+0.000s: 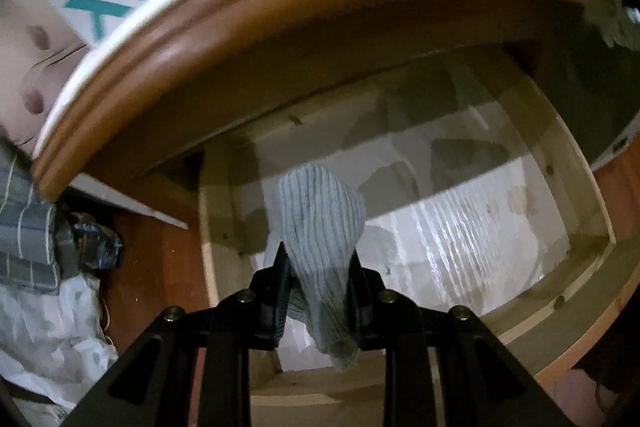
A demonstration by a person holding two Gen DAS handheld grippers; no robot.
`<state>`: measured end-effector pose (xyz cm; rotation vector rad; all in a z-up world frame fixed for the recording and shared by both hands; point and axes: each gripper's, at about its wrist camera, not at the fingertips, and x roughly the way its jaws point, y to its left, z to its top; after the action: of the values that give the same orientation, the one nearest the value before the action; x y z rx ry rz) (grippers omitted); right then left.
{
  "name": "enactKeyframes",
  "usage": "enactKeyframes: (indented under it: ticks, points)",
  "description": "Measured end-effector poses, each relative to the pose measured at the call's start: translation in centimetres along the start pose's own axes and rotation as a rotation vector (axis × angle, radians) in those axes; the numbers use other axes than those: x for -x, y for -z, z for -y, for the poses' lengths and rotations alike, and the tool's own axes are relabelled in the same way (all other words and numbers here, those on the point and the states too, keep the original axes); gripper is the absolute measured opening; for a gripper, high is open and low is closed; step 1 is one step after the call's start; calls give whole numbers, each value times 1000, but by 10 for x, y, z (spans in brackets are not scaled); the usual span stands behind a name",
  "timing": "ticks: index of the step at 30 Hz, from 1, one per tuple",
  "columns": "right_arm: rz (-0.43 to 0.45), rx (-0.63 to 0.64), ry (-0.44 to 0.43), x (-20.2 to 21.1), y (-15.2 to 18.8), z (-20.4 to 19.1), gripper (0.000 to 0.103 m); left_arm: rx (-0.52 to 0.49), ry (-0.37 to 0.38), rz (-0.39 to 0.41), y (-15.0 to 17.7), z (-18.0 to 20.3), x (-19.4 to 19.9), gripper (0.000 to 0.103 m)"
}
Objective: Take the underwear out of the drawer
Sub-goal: 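Lift the grey striped sock with the left tool out over the white box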
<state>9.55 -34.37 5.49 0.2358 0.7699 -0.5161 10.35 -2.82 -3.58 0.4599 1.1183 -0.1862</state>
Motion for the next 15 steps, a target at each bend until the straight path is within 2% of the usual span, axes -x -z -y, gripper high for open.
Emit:
enactKeyframes:
  ticks: [3, 9, 15]
  points:
    - [17, 3, -7, 3, 0, -1, 42, 38, -11, 18, 2, -6, 10, 24]
    - [48, 25, -1, 9, 3, -4, 42, 116, -5, 5, 8, -17, 19, 24]
    - [74, 37, -5, 14, 6, -4, 42, 136, -36, 43, 11, -23, 39, 24]
